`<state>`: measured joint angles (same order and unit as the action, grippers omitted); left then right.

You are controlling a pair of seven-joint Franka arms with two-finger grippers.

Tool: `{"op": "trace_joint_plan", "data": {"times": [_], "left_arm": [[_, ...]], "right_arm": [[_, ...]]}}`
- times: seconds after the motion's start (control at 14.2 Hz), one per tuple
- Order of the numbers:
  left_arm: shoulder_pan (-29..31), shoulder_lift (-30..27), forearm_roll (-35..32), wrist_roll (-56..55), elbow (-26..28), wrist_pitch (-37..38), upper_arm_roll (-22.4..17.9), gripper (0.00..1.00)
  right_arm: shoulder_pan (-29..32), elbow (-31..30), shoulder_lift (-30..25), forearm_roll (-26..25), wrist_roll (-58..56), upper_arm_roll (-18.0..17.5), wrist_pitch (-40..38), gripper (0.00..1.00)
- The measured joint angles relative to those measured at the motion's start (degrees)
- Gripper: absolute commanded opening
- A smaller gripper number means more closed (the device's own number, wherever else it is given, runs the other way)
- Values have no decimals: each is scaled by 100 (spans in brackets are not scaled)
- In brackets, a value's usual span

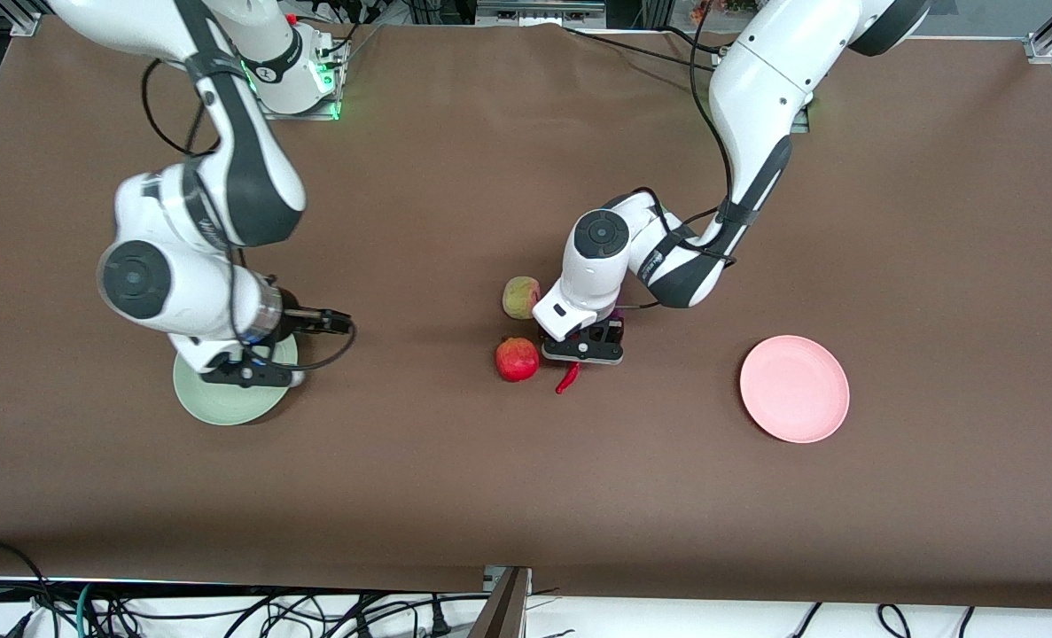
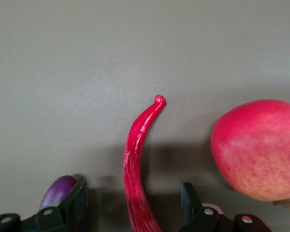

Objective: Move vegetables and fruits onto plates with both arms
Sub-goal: 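Grasp the red chili with the left gripper while the right gripper reaches the apple, then carry the chili onto the pink plate while the right gripper grasps the apple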

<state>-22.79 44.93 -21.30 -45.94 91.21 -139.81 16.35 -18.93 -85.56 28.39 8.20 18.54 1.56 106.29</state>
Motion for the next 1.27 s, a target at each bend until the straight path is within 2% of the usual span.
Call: {"op": "trace_joint_plan", "data": {"times": [0.07,0.14,0.21,0.28,0.49,0.7,0.84,1.13,1.27], "left_arm": [[-2,67,-5,3,0,-27,0,57],[-3,129,-12,13,0,-130,0,40],[-3,178,-19,37,-1,-220,0,15],[-4,205,-23,93,-1,-262,0,0],[6,208,-24,264,-47,-296,-1,0],[88,65,-24,270,-200,-182,-7,0],[217,-306,1,270,-309,363,-1,0],[545,-1313,48,353,-340,1993,-5,0],[946,-1516,50,716,-315,2558,-34,0]], "right_arm": [[-106,0,51,43,127,-1,67,100],[-214,0,88,112,251,-2,131,100],[-335,1,121,159,423,-4,197,100],[-476,0,159,187,630,-9,299,100],[-1049,-2,386,205,1462,-18,784,100],[-1384,-2,645,207,1762,-15,1057,100],[-1430,-1,722,303,1764,-12,1107,100],[-1562,1,741,718,1764,-14,1198,100],[-1766,-2,847,812,1953,-16,1429,100]]}}
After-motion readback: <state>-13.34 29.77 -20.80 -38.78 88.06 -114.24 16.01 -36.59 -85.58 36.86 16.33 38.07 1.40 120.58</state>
